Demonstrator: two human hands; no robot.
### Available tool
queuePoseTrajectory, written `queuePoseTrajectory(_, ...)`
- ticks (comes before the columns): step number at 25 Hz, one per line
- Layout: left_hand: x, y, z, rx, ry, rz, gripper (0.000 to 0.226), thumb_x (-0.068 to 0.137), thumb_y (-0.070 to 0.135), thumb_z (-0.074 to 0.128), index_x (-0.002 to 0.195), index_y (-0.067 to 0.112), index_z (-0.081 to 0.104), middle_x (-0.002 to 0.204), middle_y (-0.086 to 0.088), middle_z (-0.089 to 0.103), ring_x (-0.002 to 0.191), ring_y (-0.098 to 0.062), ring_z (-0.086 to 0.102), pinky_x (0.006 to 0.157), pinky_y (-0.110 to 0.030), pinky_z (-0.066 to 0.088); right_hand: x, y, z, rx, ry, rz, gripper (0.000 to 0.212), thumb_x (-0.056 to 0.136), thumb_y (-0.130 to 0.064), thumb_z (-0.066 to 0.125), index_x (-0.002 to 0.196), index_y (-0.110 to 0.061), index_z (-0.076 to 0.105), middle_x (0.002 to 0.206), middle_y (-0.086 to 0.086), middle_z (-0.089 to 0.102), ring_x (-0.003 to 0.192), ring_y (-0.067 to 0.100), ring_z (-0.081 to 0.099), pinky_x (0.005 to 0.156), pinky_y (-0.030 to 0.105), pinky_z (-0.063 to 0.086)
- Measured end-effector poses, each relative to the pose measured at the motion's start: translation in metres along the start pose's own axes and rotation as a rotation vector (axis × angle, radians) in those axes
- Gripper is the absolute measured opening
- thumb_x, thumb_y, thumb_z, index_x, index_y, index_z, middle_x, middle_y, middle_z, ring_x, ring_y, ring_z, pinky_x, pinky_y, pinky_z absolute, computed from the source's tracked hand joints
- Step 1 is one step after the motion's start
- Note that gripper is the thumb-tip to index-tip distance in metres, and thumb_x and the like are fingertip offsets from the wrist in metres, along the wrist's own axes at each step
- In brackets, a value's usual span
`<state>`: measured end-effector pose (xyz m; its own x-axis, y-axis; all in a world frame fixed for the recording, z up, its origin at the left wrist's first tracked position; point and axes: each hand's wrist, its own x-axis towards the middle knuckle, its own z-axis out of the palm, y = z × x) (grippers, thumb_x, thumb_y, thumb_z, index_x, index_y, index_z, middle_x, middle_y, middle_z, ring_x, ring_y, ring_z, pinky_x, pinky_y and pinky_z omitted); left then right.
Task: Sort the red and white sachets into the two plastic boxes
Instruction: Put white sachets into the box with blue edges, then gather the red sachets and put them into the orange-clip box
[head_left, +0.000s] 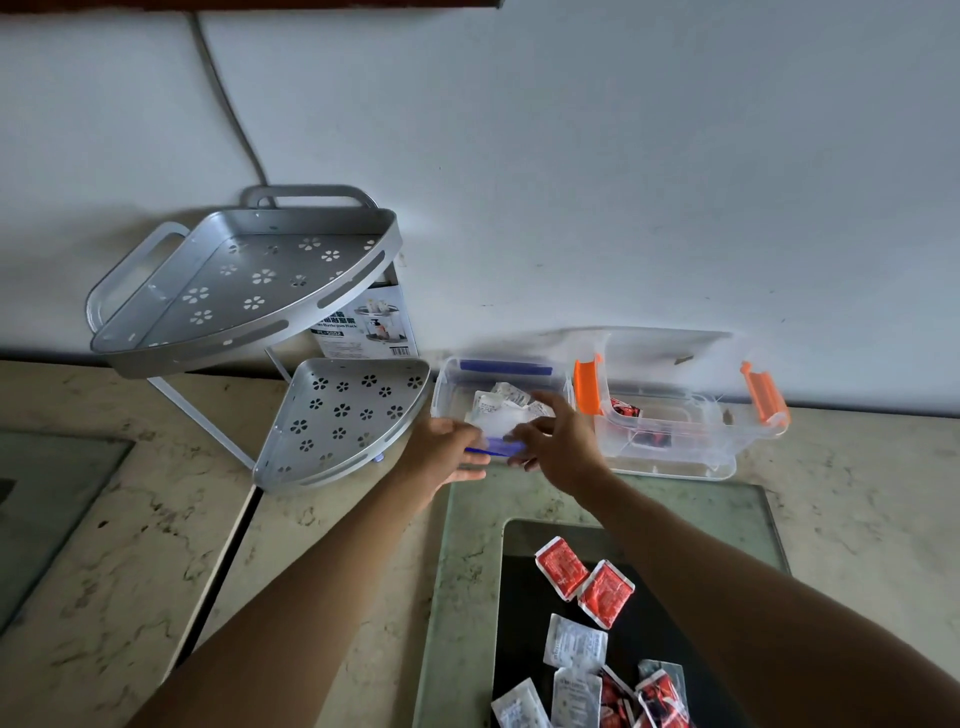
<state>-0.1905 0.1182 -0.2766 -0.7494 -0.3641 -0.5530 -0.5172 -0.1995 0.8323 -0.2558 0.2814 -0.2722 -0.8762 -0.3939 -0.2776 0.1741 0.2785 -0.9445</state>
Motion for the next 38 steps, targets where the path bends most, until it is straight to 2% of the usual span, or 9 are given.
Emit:
queuePoseTrajectory(5,-0.034,-0.018,0.008,-0.082,0.032,-0.156,0.032,0.093,0.035,0.066,0.105,0.005,0.067,0.09,-0.018,0.078,0.083,-0.033,0.075,0.076,-0.048,0.062,-0.052,0.014,-0.007,0.053,-0.099,0.005,0.067,0.09,-0.002,0.069,0.146,-0.01,0.034,0.081,0.004,0.077,0.062,0.019,0.072,0.056,0.025,0.055)
queuePoseTrajectory(8,-0.055,-0.036,0.016,-0.107,0.085,-0.116,0.023,0.091,0.022,0.07,0.106,0.005,0.07,0.075,-0.009,0.077,0.063,-0.021,0.069,0.064,-0.038,0.057,-0.089,0.025,-0.018,0.086,-0.141,0.06,0.068,0.089,-0.003,0.069,0.146,-0.01,0.032,0.095,0.014,0.076,0.072,0.021,0.073,0.063,0.025,0.057)
queuePoseTrajectory(13,-0.126,-0.073,0.043,-0.195,-0.014,-0.072,0.016,0.087,-0.007,0.061,0.096,0.006,0.064,0.099,-0.023,0.074,0.083,-0.033,0.071,0.078,-0.048,0.059,-0.167,0.058,-0.036,0.341,-0.032,0.278,0.039,0.087,0.0,0.069,0.125,-0.002,0.061,0.097,0.025,0.07,0.076,0.026,0.065,0.075,0.04,0.055)
queuePoseTrajectory(15,-0.158,-0.088,0.056,-0.204,-0.068,-0.071,0.025,0.083,-0.015,0.058,0.099,0.004,0.062,0.097,-0.023,0.074,0.082,-0.034,0.071,0.082,-0.051,0.058,-0.202,0.074,-0.049,0.364,-0.016,0.304,0.018,0.091,-0.006,0.067,0.109,-0.004,0.071,0.084,0.016,0.068,0.07,0.017,0.064,0.072,0.034,0.055)
queuePoseTrajectory(19,-0.207,-0.127,0.083,-0.167,-0.226,-0.117,0.028,0.09,0.015,0.069,0.114,0.002,0.065,0.088,-0.016,0.072,0.068,-0.027,0.068,0.065,-0.038,0.053,-0.268,0.108,-0.09,0.325,0.029,0.311,0.011,0.091,-0.011,0.069,0.096,-0.002,0.074,0.078,0.012,0.065,0.063,0.016,0.061,0.07,0.036,0.055)
queuePoseTrajectory(24,-0.255,-0.172,0.134,0.168,-0.381,-0.125,0.014,0.085,0.024,0.077,0.078,0.014,0.073,0.063,-0.007,0.062,0.049,-0.015,0.052,0.053,-0.028,0.04,-0.367,0.145,-0.146,0.3,0.034,0.352,0.008,0.089,-0.008,0.07,0.085,-0.003,0.074,0.072,0.011,0.066,0.064,0.016,0.063,0.061,0.026,0.056)
queuePoseTrajectory(28,-0.287,-0.205,0.182,0.248,-0.461,-0.157,0.011,0.084,0.002,0.072,0.082,0.009,0.065,0.059,-0.008,0.059,0.046,-0.015,0.054,0.049,-0.025,0.041,-0.436,0.176,-0.181,0.319,0.213,0.401,0.012,0.088,-0.014,0.073,0.082,-0.004,0.071,0.063,0.007,0.062,0.054,0.012,0.059,0.054,0.021,0.052)
queuePoseTrajectory(34,-0.331,-0.249,0.247,0.404,-0.548,-0.127,0.015,0.09,0.002,0.068,0.084,0.01,0.056,0.068,-0.009,0.073,0.056,-0.022,0.067,0.052,-0.03,0.049,-0.508,0.234,-0.202,0.566,0.627,0.52,0.018,0.096,-0.017,0.063,0.087,-0.002,0.066,0.069,0.006,0.063,0.054,0.017,0.065,0.058,0.03,0.053)
queuePoseTrajectory(38,-0.352,-0.281,0.288,0.527,-0.563,-0.007,0.016,0.09,0.005,0.069,0.086,0.009,0.054,0.08,-0.014,0.077,0.052,-0.022,0.067,0.047,-0.028,0.051,-0.541,0.266,-0.207,0.451,0.758,0.535,0.023,0.098,-0.015,0.058,0.077,-0.007,0.062,0.062,0.005,0.06,0.05,0.017,0.057,0.05,0.027,0.048)
